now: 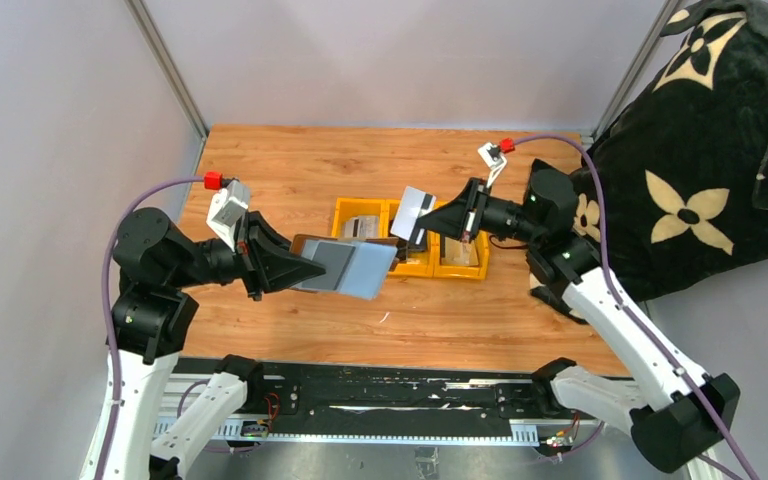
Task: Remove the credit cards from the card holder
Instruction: Place the credit card in the storage box.
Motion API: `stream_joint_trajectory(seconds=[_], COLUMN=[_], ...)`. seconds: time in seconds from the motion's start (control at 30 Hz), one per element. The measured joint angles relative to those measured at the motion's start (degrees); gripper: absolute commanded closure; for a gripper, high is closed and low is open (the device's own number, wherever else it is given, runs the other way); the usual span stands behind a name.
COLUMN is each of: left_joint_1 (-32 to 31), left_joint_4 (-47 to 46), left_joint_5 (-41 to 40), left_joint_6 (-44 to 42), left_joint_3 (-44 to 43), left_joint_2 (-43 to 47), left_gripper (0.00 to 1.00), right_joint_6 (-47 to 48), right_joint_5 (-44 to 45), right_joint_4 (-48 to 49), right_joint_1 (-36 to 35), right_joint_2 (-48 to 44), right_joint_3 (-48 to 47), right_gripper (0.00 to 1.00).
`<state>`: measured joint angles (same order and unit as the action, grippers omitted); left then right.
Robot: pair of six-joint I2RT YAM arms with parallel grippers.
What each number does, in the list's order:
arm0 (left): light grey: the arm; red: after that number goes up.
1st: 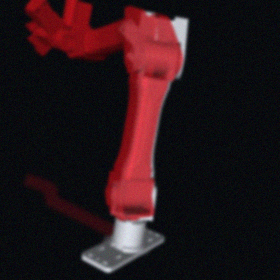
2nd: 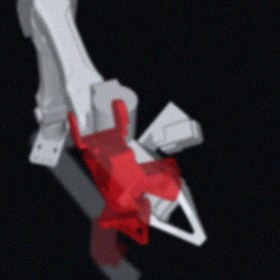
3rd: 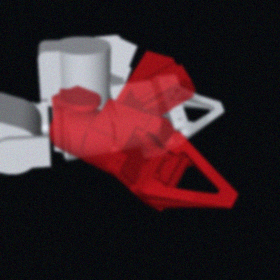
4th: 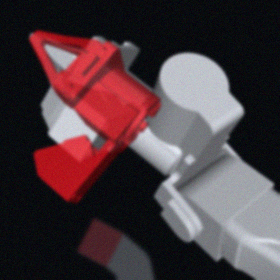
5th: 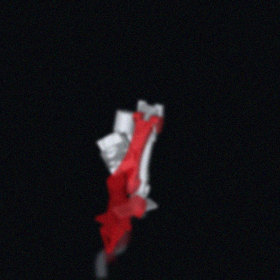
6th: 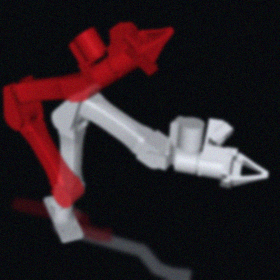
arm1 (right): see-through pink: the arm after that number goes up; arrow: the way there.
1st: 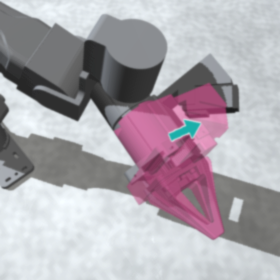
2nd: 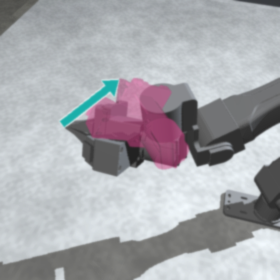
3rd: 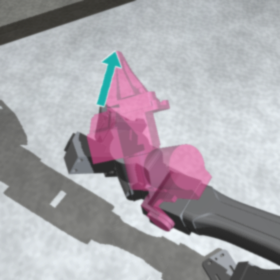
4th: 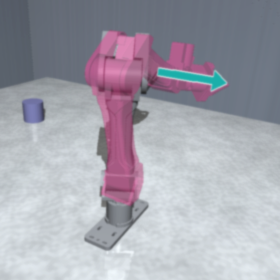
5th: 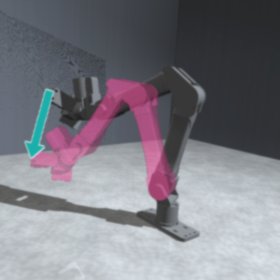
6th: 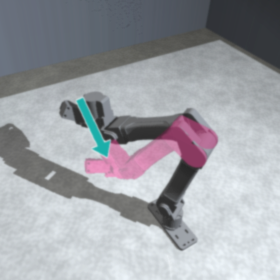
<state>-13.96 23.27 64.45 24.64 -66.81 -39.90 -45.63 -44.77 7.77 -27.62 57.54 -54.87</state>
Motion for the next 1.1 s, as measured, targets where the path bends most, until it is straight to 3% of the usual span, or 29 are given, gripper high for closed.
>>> stream_joint_trajectory(seconds=[0.27, 0.47, 0.7, 0.77, 0.8, 0.93, 1.1], left_joint_1=[0.0, 0.0, 0.0, 0.0, 0.0, 0.0, 0.0], left_joint_4=[10.3, 11.8, 13.4, 13.6, 13.6, 13.7, 13.7], left_joint_5=[-0.1, 0.9, 1.8, 2.1, 2.1, 2.3, 2.6], left_joint_6=[-9.5, -10.5, -11.8, -12.2, -12.2, -12.2, -12.2], left_joint_3=[-2.0, -2.0, -2.0, -2.0, -2.0, -2.0, -2.0], left_joint_2=[-0.4, 1.0, 2.5, 2.5, 2.5, 2.5, 2.6], left_gripper=[1.0, 1.0, 1.0, 1.0, 1.0, 1.0, 1.0], right_joint_6=[8.6, 12.7, 12.2, 11.6, 11.3, 9.8, 9.9], right_joint_5=[7.6, 15.1, 21.1, 22.2, 22.3, 22.2, 21.4], right_joint_4=[-10.2, -20.1, -25.8, -27.3, -27.7, -29.0, -29.5], right_joint_1=[-2.3, -8.1, -10.3, -10.3, -10.3, -10.4, -10.6], right_joint_2=[22.5, 46.0, 59.9, 63.2, 64.2, 67.1, 64.4], right_joint_3=[-11.6, -29.0, -41.5, -44.9, -45.9, -48.8, -48.4], right_gripper=[1.0, 1.0, 1.0, 0.91, 0.79, 0.49, 0.34])
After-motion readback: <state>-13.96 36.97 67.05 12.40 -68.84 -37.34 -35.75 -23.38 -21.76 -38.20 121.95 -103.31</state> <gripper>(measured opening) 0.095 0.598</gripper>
